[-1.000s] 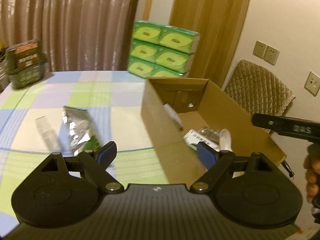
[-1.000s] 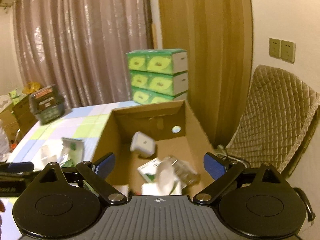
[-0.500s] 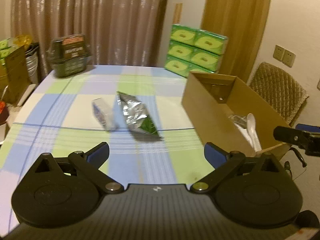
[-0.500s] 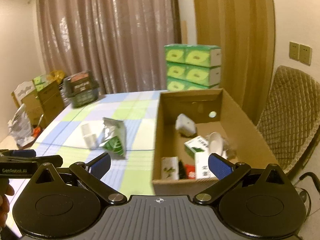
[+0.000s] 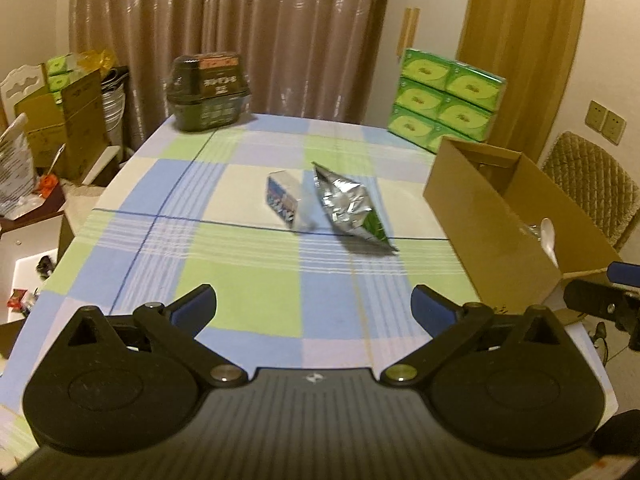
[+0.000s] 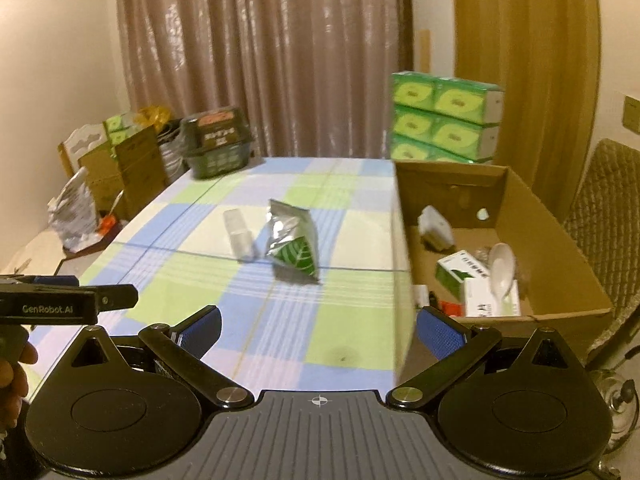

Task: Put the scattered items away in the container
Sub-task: 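Withdraw both open grippers from the cardboard box back over the table, then close the left gripper on the clear plastic case while the right grasps the silver tea pouch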

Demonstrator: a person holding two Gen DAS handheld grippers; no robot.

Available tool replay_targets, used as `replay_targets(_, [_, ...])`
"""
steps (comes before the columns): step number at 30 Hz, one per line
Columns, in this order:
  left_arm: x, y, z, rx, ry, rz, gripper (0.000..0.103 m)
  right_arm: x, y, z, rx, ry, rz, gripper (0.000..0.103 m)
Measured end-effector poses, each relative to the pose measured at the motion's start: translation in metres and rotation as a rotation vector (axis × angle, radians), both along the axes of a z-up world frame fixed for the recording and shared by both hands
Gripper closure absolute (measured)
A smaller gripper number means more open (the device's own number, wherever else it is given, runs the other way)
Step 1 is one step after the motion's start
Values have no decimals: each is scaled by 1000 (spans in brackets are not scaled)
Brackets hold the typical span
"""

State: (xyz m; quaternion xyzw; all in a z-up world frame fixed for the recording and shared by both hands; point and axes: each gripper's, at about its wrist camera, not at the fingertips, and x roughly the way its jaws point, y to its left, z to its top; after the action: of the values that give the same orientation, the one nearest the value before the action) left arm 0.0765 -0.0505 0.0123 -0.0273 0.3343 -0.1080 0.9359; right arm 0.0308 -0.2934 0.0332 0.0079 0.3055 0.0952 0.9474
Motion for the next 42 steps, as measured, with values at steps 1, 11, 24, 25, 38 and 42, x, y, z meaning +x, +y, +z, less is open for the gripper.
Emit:
replay_targets(1, [-1,3,-1,-2,2,7,1,-1,3,-1,-3,1,6,2])
replay_targets(11, [10,28,-8,-3,16,30,1,16,24,-7,-23,5,78,2])
replay_targets(24, [70,37,-28,66,41,-26,1,107,49,-16,-29,81,165,2])
replay_targets(25, [78,36,-29,74,44,-38,1,118,49,-17,-34,95,169,2])
replay_targets(38, [191,12,-55,61,66,-114,9,238,49,-48,-118,204,179,18])
replay_targets(42, [225,1,-64,44,81,-126,13,273,42,-60,-91,274,164,30])
